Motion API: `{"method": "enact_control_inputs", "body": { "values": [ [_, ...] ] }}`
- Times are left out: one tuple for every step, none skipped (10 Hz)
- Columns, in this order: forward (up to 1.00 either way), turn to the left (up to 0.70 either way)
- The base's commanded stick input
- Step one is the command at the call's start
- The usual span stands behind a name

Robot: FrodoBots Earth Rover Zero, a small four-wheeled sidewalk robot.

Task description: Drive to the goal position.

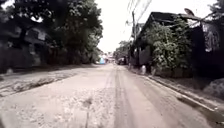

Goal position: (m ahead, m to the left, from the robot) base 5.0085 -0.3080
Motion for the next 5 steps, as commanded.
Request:
{"method": "enact_control_inputs", "body": {
  "values": [
    [1.0,0.0],
    [1.0,0.0],
    [1.0,0.0],
    [1.0,0.0],
    [1.0,0.0]
  ]
}}
